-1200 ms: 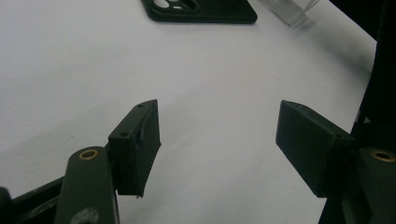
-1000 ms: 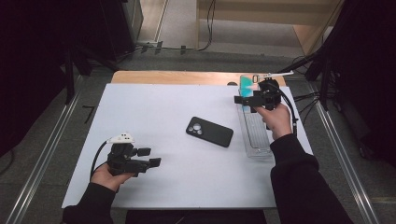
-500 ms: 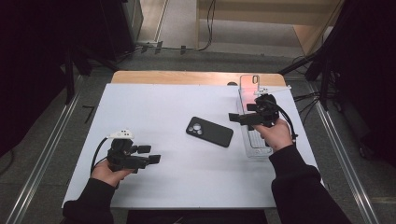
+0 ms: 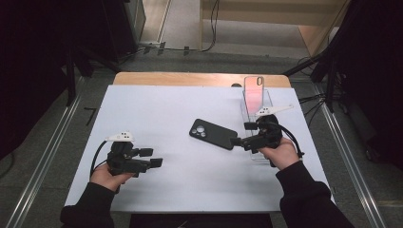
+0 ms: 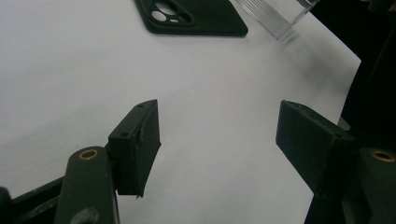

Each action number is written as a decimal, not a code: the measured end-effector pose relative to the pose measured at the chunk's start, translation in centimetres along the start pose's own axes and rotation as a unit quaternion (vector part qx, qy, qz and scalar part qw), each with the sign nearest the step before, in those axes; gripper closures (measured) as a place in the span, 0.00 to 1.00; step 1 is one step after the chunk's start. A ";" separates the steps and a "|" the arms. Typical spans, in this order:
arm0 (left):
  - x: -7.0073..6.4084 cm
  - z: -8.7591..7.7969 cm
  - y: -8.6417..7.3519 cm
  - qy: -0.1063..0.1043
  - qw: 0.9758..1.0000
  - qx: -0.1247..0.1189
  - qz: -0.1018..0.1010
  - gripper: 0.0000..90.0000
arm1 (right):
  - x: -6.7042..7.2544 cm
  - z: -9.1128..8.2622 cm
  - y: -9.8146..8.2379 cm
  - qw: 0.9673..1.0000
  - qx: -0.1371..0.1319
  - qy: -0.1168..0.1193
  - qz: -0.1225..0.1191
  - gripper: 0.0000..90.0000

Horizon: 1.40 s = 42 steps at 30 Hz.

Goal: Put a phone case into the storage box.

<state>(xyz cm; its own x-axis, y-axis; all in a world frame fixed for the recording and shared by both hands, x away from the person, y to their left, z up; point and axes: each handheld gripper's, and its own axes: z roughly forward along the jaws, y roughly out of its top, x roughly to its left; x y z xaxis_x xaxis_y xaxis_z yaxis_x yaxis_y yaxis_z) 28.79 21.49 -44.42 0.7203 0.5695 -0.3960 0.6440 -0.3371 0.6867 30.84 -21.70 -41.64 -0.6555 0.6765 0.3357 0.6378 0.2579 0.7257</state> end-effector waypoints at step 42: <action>-0.5 0.1 -0.3 -0.017 1.000 0.008 0.011 0.34 | 1.1 0.2 -6.0 1.000 0.013 0.021 -0.014 0.21</action>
<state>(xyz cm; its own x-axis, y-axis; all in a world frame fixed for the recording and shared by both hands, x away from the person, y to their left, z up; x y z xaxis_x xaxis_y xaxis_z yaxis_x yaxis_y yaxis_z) 28.25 21.20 -44.45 0.7427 0.5362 -0.4012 0.6318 -0.3623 0.6853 26.37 -22.39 -45.72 -0.6887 0.6399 0.3408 0.6294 0.2944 0.7191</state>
